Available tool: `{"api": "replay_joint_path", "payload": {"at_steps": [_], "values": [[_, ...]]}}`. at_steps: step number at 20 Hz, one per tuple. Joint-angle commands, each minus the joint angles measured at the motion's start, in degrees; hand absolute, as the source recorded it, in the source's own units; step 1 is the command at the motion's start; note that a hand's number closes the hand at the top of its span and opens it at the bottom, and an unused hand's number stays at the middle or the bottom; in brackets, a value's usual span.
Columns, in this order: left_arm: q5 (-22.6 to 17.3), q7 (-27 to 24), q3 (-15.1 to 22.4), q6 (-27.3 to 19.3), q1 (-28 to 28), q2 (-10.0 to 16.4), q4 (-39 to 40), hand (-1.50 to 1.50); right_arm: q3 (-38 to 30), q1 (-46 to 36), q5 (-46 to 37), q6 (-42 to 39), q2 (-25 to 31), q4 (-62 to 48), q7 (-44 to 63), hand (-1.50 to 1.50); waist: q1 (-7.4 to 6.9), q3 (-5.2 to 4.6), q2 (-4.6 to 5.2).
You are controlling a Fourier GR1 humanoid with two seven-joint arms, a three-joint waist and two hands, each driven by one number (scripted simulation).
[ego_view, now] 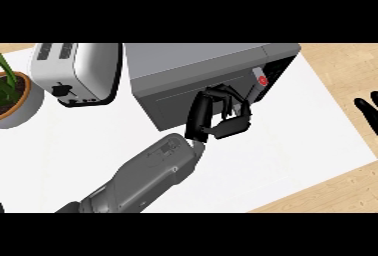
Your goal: Pick up the milk, place it into the microwave and close the microwave
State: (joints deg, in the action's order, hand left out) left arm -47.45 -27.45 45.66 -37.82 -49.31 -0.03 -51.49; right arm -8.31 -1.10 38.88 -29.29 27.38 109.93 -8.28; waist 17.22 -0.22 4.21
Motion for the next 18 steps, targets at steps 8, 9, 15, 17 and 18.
{"api": "replay_joint_path", "payload": {"at_steps": [8, 9, 15, 17, 18], "values": [[-3.93, -3.67, -3.09, 1.63, -4.41, 0.03, 5.89, 1.5, -0.98, -2.0, 3.9, 1.02, 1.22, 0.22, 2.09, -1.5, 0.34, 0.01, 1.03], [-3.83, -4.64, -2.86, 1.54, -3.92, 0.03, 6.37, 1.5, -1.37, -1.68, 3.8, 0.69, 1.95, 0.48, 2.36, -1.5, 0.73, 0.0, 0.94], [-5.77, -5.91, -3.06, 2.01, -4.48, 0.03, 6.83, 1.5, -2.87, -2.74, 5.62, 0.98, 3.76, 0.18, 3.65, -1.5, 1.01, -0.01, 1.14], [-6.1, -6.22, -2.84, 1.89, -5.38, 0.03, 7.03, 1.5, -2.44, -2.94, 6.14, 0.59, 3.8, 0.14, 3.87, -1.5, 0.72, 0.09, 0.99], [-6.29, -7.34, -2.35, 1.66, -4.4, 0.03, 7.07, 1.5, -2.99, -3.11, 6.76, 0.57, 4.04, 0.08, 3.84, -1.5, 0.94, 0.08, 0.96]]}}
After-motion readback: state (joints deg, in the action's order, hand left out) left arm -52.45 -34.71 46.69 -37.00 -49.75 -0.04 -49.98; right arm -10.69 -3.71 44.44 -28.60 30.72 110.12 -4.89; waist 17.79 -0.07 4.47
